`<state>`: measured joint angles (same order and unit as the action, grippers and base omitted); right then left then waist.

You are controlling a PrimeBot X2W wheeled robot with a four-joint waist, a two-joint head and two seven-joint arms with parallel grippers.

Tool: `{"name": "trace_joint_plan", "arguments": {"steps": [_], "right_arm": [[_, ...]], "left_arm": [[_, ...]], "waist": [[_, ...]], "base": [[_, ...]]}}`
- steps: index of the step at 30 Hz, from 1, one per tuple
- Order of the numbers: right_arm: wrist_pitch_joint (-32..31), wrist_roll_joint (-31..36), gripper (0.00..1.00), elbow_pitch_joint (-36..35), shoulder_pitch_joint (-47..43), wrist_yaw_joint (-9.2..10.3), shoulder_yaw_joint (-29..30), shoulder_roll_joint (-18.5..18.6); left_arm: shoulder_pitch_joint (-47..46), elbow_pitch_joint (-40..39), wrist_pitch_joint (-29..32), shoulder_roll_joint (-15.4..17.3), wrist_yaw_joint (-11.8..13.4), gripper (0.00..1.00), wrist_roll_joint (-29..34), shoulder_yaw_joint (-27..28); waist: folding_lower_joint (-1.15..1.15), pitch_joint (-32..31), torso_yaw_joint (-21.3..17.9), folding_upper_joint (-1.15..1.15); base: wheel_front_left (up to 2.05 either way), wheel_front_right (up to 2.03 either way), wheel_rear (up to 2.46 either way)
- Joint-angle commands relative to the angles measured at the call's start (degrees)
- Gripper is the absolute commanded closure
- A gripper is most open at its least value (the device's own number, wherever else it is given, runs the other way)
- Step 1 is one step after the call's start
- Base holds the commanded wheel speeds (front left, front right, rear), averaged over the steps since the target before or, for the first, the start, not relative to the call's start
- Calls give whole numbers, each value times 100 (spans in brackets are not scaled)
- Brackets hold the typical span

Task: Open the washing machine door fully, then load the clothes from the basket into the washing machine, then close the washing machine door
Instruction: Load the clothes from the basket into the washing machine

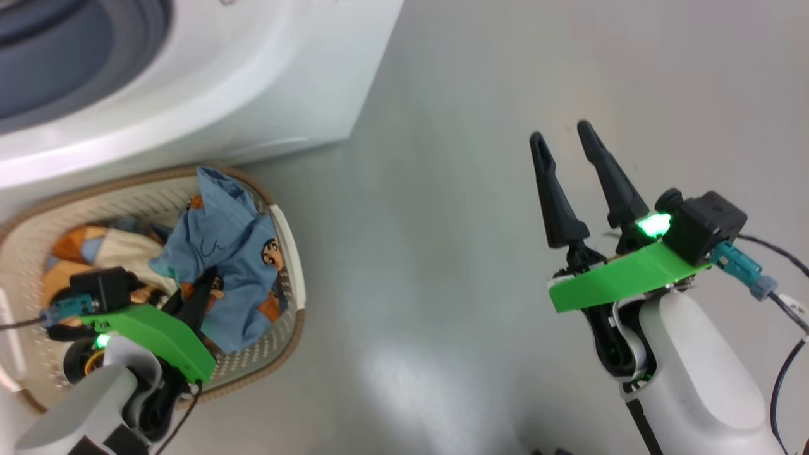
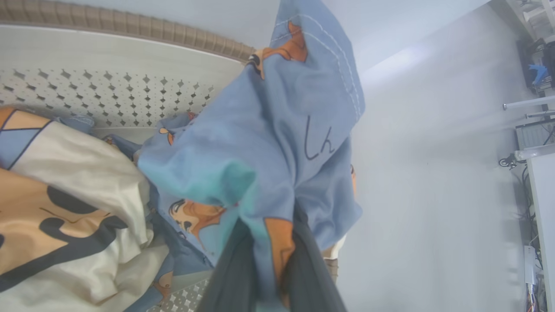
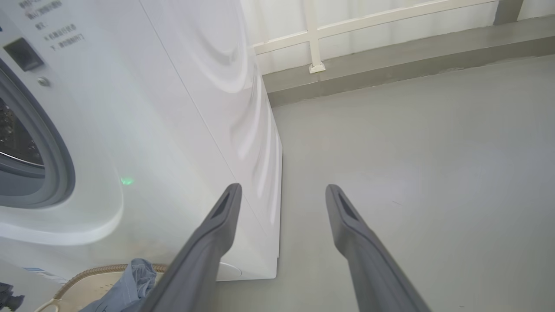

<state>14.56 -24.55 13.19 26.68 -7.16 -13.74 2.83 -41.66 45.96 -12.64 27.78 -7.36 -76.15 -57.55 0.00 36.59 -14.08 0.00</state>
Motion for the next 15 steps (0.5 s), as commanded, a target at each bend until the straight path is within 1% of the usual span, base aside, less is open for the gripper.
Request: {"name": "trace_joint_plan", "arguments": {"steps": [1, 4, 7, 9, 15], "right_arm": [[44, 80, 0, -49, -253, -33, -38, 5], [44, 102, 0, 41, -338, -33, 10, 5], [44, 129, 0, 141, -432, -33, 55, 5], [44, 157, 0, 192, -486, -33, 90, 5], [44, 243, 0, 310, -657, -33, 190, 5]], "left_arm": [[168, -133, -115, 202, -13, 100, -20, 107], [294, -277, -201, 203, -13, 100, -35, 173], [421, -440, -229, 193, -13, 100, -5, 361], [516, -596, -232, 179, -13, 100, 116, 669], [1067, -1182, -234, 57, -13, 100, 728, 1651]], "waist": [[0, -550, 314, 0], [0, -838, 411, 0], [0, -1105, 505, 0], [0, -1272, 569, 0], [0, -1738, 724, 0]], "base": [[0, 0, 0], [0, 0, 0], [0, 0, 0], [0, 0, 0], [0, 0, 0]]}}
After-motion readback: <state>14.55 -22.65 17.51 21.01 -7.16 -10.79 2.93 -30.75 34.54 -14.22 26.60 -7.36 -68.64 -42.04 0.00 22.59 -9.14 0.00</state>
